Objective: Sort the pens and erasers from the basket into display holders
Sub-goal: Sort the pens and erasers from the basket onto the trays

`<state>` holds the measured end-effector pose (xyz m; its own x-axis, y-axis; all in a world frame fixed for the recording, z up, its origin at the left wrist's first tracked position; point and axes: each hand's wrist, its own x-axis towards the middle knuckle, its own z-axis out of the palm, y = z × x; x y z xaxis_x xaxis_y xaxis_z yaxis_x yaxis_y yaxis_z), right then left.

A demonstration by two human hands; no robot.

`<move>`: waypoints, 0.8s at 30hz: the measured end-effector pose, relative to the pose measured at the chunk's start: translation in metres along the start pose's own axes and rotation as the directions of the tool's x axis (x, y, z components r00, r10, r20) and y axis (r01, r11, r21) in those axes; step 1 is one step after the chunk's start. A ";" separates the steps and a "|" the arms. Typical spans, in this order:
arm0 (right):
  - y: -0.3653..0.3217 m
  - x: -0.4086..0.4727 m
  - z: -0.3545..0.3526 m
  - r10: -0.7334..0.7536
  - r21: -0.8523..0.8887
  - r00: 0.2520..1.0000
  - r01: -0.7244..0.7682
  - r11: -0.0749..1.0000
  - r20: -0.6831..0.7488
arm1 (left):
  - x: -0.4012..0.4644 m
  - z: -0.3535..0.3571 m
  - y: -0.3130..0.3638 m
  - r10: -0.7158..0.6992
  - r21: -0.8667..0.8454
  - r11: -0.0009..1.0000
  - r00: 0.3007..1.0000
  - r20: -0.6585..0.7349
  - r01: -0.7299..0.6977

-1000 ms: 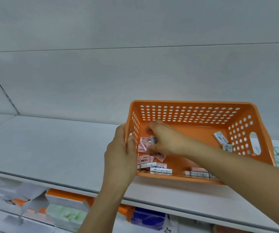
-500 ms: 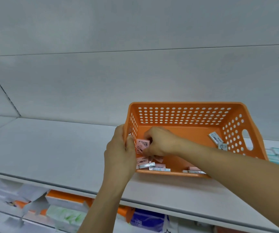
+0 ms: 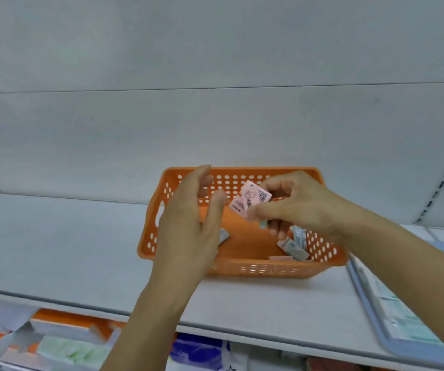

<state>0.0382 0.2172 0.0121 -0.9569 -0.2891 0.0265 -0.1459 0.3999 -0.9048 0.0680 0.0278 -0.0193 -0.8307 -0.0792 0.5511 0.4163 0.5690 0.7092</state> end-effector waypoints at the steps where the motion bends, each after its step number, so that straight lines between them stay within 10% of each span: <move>1: 0.001 -0.012 -0.011 -0.021 0.023 1.000 0.022 0.999 -0.014 | -0.004 0.010 0.014 0.008 -0.091 0.996 0.998 0.058 -0.003; 13: 0.083 -0.157 -0.156 0.162 0.034 0.950 -0.158 0.987 -0.269 | -0.065 0.188 0.126 0.025 -0.594 0.733 0.859 0.511 0.332; 18: 0.145 -0.203 -0.184 0.308 0.059 0.845 -0.315 0.947 -0.437 | -0.082 0.250 0.145 0.023 -0.443 0.794 0.707 0.706 0.416; 24: 0.185 -0.235 -0.189 0.361 -0.015 0.817 -0.411 0.911 -0.449 | -0.073 0.299 0.163 0.068 -0.095 0.995 0.537 0.841 0.023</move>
<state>0.1884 0.5231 -0.0815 -0.9474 0.2990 -0.1141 0.2566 0.4965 -0.8293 0.0860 0.3717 -0.0753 -0.7285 0.6846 -0.0256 0.4305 0.4866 0.7602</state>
